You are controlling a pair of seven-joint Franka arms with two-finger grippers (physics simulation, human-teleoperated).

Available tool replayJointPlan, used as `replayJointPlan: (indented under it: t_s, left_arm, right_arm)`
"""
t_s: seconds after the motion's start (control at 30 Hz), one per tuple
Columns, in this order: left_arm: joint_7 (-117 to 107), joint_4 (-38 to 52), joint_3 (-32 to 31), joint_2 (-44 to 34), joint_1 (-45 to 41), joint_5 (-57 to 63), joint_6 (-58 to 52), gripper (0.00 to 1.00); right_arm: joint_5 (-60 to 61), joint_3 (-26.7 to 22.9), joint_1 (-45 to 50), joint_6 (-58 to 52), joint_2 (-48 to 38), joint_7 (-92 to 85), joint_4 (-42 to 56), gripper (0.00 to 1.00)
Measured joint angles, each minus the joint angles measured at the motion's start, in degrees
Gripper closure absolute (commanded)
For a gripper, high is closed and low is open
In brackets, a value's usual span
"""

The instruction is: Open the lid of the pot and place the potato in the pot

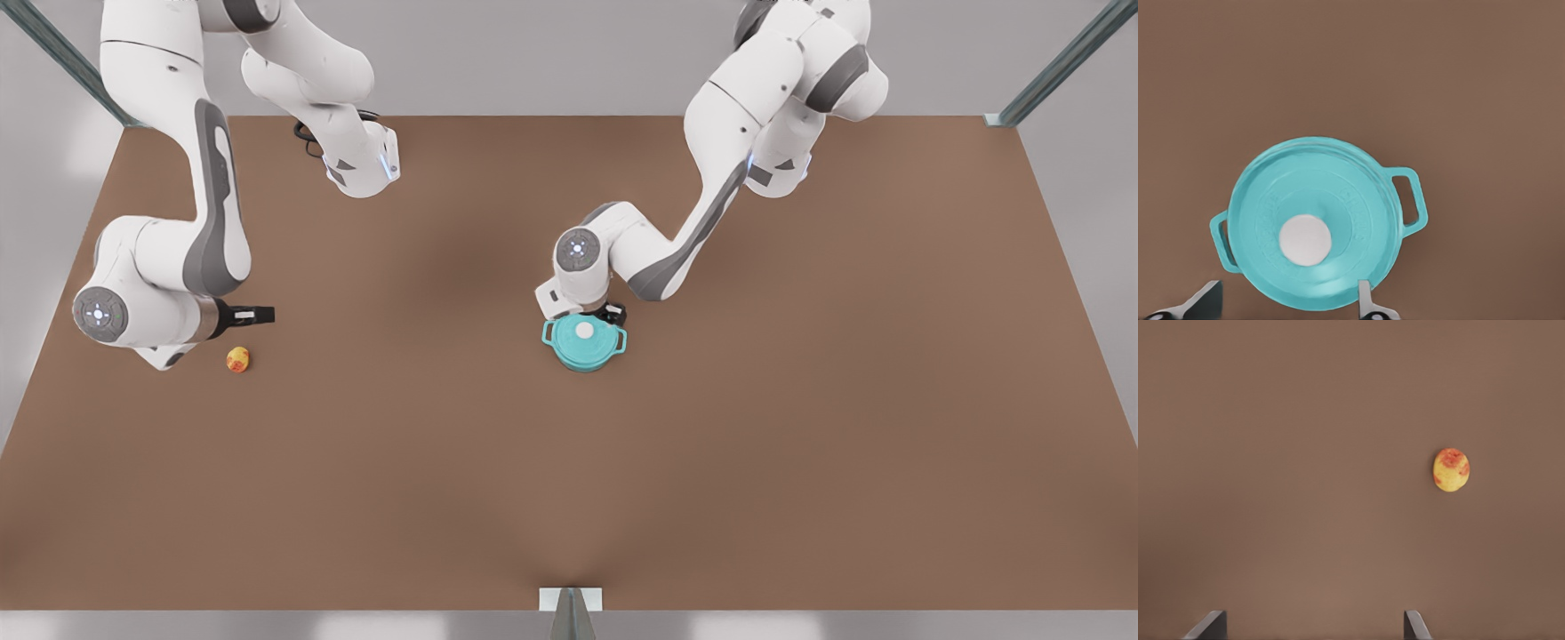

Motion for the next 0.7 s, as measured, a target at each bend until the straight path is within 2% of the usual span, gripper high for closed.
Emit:
replayJointPlan:
  t_s: [0.13, 0.3, 0.57, 0.63, 0.67, 0.7]
  left_arm:
    - [-4.8, -0.9, 0.0, 0.9, 0.1, 0.7, 6.4, 0.00]
    - [-9.7, -1.5, 0.0, 1.0, -0.3, 1.8, 10.1, 0.00]
    - [-15.4, -4.4, 0.0, 0.8, -0.3, 4.8, 12.1, 0.00]
    - [-16.4, -4.4, 0.0, 1.0, -0.3, 5.0, 12.3, 0.06]
    - [-16.9, -4.5, 0.0, 1.0, -0.3, 5.1, 12.4, 0.18]
    - [-17.4, -4.5, 0.0, 1.0, -0.3, 5.1, 12.4, 0.24]
  right_arm:
    - [-0.2, 0.1, -4.2, 13.8, 0.4, -2.1, -9.0, 0.00]
    - [-0.4, 0.0, -5.6, 28.3, 3.3, -5.1, -11.9, 0.00]
    - [-0.5, 0.2, -5.2, 37.3, 4.5, -9.7, -12.8, 0.00]
    - [-0.4, 0.1, -7.0, 38.1, 4.7, -11.0, -14.3, 0.00]
    - [-0.4, 0.1, -7.7, 38.4, 5.1, -11.8, -14.7, 0.00]
    - [-0.4, 0.1, -8.4, 38.6, 5.7, -12.6, -14.9, 0.00]
